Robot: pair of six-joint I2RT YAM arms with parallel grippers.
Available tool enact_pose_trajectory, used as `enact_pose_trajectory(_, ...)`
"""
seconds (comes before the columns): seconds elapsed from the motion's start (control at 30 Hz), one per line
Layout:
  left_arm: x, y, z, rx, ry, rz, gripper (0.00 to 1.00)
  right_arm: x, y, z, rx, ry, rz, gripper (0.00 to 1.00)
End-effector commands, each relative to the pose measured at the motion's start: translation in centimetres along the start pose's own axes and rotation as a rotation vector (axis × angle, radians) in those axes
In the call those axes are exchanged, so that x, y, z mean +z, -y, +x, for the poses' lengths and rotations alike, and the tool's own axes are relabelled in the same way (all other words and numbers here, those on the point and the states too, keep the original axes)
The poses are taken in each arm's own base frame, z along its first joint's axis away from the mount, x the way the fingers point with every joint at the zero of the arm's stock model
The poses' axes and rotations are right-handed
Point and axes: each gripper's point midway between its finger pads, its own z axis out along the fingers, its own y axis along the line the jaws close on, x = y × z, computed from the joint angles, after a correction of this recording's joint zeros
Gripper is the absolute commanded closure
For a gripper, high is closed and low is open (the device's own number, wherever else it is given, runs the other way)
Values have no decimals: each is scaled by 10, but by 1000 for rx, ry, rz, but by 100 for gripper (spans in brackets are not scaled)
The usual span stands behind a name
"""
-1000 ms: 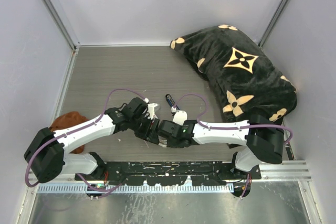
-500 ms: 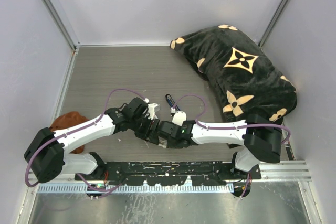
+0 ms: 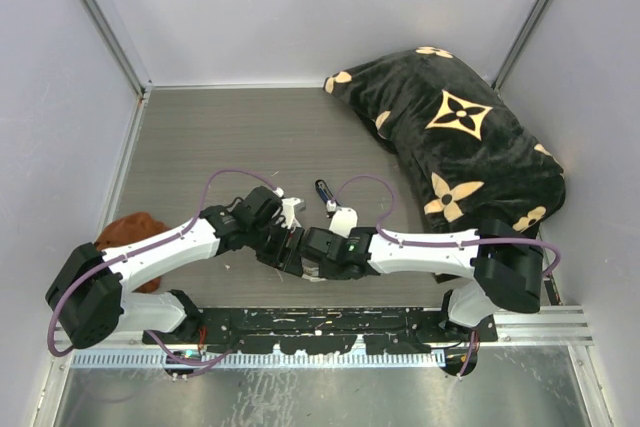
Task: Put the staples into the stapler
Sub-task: Adjust the staple in the stapler.
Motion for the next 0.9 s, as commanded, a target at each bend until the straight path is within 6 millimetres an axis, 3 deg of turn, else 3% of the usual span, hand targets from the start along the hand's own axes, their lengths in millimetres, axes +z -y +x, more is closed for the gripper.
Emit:
enact_pose_trajectory(0.0, -5, 8, -11, 40, 30, 15, 44, -11, -9, -21, -5, 65, -20, 68)
enact_pose_trajectory(0.87, -5, 9, -10, 40, 24, 21, 43, 16, -9, -7, -69, -2, 14, 69)
